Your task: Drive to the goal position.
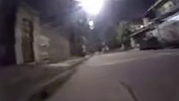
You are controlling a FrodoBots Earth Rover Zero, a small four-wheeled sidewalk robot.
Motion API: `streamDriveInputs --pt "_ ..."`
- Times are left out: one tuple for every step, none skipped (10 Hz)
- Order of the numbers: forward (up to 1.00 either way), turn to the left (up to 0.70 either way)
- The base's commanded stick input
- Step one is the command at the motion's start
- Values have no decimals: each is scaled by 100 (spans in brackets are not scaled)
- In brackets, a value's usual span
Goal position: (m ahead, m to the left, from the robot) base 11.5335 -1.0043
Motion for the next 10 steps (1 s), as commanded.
streamDriveInputs --pt "70 0" --pt "70 0" --pt "70 0" --pt "70 0" --pt "70 -3" --pt "70 -25" --pt "70 -35" --pt "70 -35" --pt "70 -35" --pt "70 -35"
